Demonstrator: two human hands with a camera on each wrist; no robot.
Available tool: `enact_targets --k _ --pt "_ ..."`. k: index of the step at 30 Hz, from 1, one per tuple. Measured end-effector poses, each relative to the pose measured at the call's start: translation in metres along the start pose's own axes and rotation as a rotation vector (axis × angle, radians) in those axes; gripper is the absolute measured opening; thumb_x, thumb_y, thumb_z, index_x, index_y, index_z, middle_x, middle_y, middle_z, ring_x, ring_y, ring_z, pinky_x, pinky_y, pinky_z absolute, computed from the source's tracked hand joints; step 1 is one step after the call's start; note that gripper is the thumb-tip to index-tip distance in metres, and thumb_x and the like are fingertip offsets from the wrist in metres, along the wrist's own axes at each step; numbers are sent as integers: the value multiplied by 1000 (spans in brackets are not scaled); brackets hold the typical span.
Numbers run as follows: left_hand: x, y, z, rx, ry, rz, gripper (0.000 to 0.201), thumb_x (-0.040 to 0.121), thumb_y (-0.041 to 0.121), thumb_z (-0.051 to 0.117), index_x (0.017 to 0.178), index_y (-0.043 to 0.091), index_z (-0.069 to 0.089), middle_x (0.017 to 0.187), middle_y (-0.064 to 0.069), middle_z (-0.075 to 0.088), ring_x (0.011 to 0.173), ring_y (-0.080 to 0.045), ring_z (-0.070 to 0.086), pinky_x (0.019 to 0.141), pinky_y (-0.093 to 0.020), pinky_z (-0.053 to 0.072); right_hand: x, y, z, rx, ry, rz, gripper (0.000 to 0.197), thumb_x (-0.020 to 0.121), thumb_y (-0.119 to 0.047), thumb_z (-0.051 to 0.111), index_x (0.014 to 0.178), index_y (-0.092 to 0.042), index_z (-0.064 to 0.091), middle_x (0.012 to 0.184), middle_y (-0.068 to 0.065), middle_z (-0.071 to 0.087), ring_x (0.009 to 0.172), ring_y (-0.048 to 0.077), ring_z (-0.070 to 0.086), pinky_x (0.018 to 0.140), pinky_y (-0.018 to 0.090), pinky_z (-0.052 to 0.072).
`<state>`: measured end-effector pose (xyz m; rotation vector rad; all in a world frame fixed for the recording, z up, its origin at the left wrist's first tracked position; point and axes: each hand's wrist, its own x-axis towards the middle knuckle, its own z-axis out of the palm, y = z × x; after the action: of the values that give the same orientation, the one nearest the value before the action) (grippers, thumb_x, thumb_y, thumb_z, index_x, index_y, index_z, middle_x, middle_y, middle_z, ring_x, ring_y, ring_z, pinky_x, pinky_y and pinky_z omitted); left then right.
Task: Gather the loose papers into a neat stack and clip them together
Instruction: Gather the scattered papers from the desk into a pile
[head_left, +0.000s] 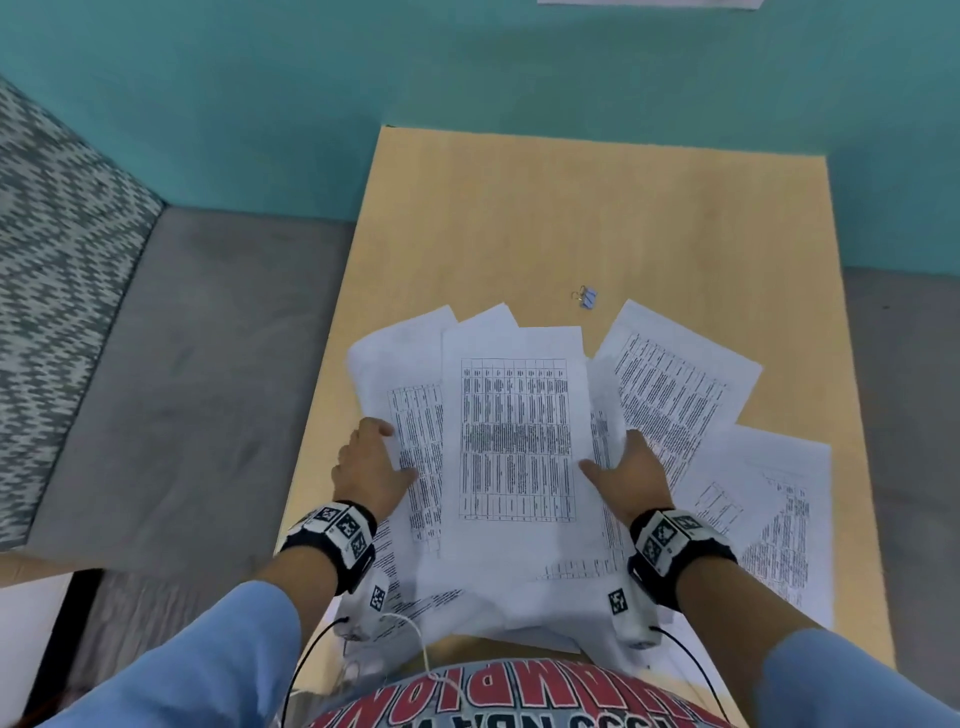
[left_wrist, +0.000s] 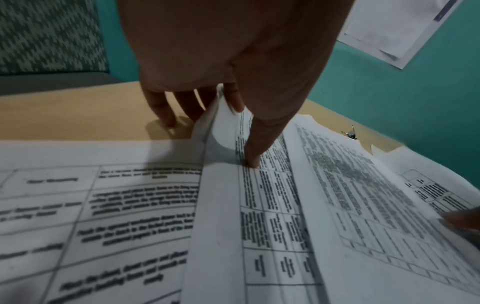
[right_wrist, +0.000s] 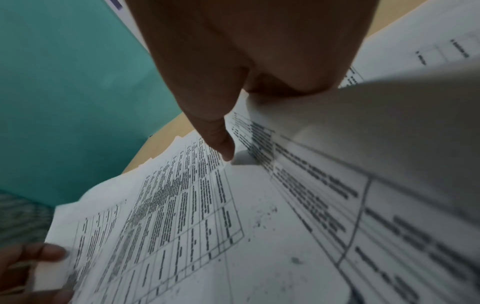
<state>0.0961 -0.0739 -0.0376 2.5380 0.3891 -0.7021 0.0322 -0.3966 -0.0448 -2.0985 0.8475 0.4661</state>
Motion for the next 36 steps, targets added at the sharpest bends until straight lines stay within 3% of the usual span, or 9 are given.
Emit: enact_targets --k 4,7,10,14,18,22,28,33,36 --pt "-1 0 3 -347 -17 4 62 91 10 78 128 30 32 97 -5 62 72 -24 66 63 -37 58 2 4 7 -53 -57 -47 29 87 -31 77 99 -9 61 104 11 63 92 29 65 76 35 55" --pt "1 1 3 -720 39 -90 72 90 6 81 135 28 30 109 3 64 91 -10 67 80 -32 55 1 9 12 -68 -86 -82 34 86 -42 74 102 -13 64 105 9 64 92 27 67 83 40 60" --pt "6 -11 0 -957 32 -222 77 85 7 87 142 22 38 116 -3 70 107 -23 71 97 -44 55 -4 8 7 -68 -44 -98 37 89 -40 74 112 -14 62 115 7 56 100 24 59 92 37 52" --pt "7 -16 -9 -981 -173 -235 37 85 17 88 118 10 73 117 -9 82 113 -31 76 102 -46 58 -7 13 -1 -141 40 -107 49 90 -39 74 131 -15 62 131 14 51 123 33 49 108 46 45" --pt "-2 -7 -11 -973 -268 -202 33 91 18 82 122 8 74 114 -6 82 106 -24 79 86 -31 61 -15 5 -4 -132 -134 -191 36 100 -32 63 133 -18 61 114 7 64 106 28 62 92 37 52" --pt "1 -10 -5 -711 -178 -176 37 85 28 88 113 7 76 111 -10 81 106 -31 74 94 -40 57 -27 -3 2 10 -249 -154 39 104 -25 61 142 -19 55 111 -4 68 97 18 65 84 27 49" --pt "4 -18 -27 -473 -176 -49 26 93 22 81 115 10 74 102 -7 79 89 -24 73 75 -27 54 -21 13 0 62 -179 -44 12 98 -26 70 100 -20 60 78 0 59 68 19 57 57 26 46" --pt "3 -28 -40 -473 -388 -98 28 87 20 87 110 9 77 97 -7 85 99 -39 78 87 -45 63 -25 9 -7 135 -181 -42 13 96 -27 73 106 -23 66 82 -3 67 69 16 61 58 24 45" --pt "-4 -25 -41 -517 -499 -116 31 87 18 86 116 10 76 103 -4 85 104 -34 78 98 -52 60 -30 5 2 164 -267 -62 15 96 -22 72 108 -14 75 91 -1 75 84 22 68 68 27 49"
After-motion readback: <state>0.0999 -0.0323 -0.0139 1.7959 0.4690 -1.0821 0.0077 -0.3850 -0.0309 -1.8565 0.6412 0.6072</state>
